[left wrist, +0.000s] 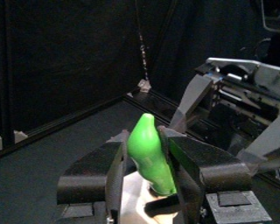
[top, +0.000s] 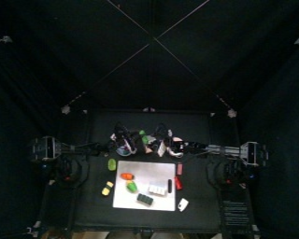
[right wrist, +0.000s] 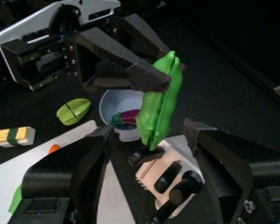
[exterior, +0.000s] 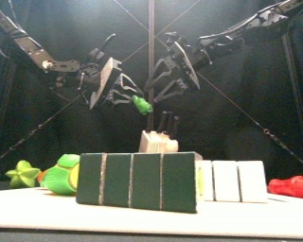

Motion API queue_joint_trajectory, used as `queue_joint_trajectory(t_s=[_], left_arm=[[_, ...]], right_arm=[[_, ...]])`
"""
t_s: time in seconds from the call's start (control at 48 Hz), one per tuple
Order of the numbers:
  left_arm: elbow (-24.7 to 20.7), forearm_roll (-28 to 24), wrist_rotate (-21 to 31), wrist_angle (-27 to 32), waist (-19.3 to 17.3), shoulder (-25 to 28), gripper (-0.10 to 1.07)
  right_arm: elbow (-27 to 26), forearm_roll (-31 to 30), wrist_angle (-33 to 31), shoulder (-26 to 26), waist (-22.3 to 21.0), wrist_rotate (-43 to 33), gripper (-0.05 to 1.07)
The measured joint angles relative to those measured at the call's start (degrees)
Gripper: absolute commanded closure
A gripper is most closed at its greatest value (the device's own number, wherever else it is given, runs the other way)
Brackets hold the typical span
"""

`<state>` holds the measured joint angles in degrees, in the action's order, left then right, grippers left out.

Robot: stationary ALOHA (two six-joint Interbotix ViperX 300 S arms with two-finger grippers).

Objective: Place peas into bowl

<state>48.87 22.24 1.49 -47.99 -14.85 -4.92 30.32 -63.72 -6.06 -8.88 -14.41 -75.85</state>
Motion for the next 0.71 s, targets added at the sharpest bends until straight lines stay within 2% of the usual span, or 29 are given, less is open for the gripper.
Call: queue_joint_trajectory(t_s=[0.208,0.354,0.479,0.708], left_arm=[[3.9,-1.4,-0.1,0.0,-0.8,-2.3,0.26],[8.5,-4.7,-0.4,1.1,-2.3,-6.6,0.26],[12.6,-7.1,-0.3,4.1,-2.7,-11.2,0.26],[16.8,-9.1,-0.4,12.2,-4.0,-18.0,0.26]], right_arm=[[1.7,0.4,-0.1,-1.9,0.8,-0.2,0.07],[3.9,1.7,-0.7,-2.3,0.9,-0.5,0.07],[4.3,3.3,-1.0,-2.4,0.8,-0.4,0.07],[4.3,3.7,-1.1,-2.4,0.8,-0.3,0.07]])
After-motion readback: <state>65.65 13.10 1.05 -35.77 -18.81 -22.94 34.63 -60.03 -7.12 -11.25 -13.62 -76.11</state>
